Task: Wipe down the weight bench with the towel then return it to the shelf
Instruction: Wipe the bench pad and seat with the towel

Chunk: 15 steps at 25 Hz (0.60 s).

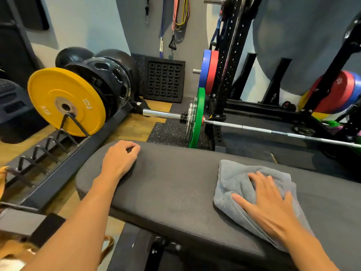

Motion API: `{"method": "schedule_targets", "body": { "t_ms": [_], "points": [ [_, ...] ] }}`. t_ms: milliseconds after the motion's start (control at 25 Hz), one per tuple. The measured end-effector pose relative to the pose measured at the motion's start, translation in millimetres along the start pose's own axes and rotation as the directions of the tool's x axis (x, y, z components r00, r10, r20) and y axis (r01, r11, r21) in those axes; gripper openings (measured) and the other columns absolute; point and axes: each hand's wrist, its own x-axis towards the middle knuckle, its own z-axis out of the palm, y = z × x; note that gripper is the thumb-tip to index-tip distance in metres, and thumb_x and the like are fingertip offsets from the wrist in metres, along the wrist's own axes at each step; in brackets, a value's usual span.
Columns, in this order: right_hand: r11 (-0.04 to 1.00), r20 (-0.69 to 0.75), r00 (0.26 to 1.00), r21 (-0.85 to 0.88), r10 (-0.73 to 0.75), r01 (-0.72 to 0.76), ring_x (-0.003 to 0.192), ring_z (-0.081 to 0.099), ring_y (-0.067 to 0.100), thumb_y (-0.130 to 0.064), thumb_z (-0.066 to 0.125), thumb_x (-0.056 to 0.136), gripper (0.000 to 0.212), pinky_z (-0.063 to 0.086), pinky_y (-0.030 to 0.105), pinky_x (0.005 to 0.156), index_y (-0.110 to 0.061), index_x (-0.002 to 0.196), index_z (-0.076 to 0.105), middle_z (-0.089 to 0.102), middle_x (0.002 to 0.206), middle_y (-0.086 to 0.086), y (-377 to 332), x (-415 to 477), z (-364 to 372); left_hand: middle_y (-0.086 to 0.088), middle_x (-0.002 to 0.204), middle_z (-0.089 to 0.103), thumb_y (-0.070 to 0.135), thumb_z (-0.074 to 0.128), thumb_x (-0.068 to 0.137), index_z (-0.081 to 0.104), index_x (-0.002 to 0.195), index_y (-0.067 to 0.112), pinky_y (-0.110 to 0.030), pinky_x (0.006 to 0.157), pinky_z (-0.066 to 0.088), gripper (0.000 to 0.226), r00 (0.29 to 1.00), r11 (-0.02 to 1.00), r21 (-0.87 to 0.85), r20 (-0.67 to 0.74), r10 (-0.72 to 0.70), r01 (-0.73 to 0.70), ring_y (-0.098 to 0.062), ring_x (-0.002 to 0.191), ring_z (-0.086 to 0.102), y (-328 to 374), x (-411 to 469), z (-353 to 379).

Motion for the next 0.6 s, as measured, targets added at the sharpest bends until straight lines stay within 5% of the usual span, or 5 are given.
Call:
{"method": "schedule_targets", "body": {
  "t_ms": [80, 360, 600],
  "points": [
    [0.996, 0.018, 0.998, -0.063, -0.056, 0.057, 0.152, 0.003, 0.022, -0.101, 0.005, 0.052, 0.118, 0.003, 0.066, 0.116, -0.034, 0.148, 0.021, 0.013, 0.165, -0.006, -43, 17, 22, -0.004, 0.118, 0.068, 0.036, 0.052, 0.092, 0.073, 0.103, 0.024, -0.038, 0.090, 0.042, 0.026, 1.000, 1.000, -0.003, -0.006, 0.017, -0.017, -0.028, 0.111, 0.059, -4, -2, 0],
    [0.951, 0.160, 0.943, -0.050, -0.293, 0.304, 0.151, -0.002, 0.037, -0.090, 0.034, 0.071, 0.110, -0.003, 0.078, 0.107, -0.020, 0.154, 0.016, 0.007, 0.166, 0.010, -175, 40, 71, -0.009, 0.125, 0.067, 0.027, 0.045, 0.097, 0.071, 0.111, 0.016, -0.038, 0.097, 0.038, 0.031, 0.998, 0.998, -0.041, -0.019, 0.057, -0.057, -0.028, 0.119, 0.056, -11, -1, 1],
    [0.916, 0.122, 0.917, -0.091, -0.380, 0.392, 0.153, 0.000, 0.020, -0.058, 0.046, 0.083, 0.078, 0.002, 0.061, 0.117, -0.026, 0.150, 0.022, 0.009, 0.166, -0.005, -97, -35, 46, -0.013, 0.127, 0.066, 0.024, 0.043, 0.099, 0.072, 0.109, 0.013, -0.043, 0.101, 0.037, 0.033, 0.996, 0.996, 0.012, -0.004, 0.084, -0.084, -0.033, 0.121, 0.054, -9, -5, -2]
  ]
}}
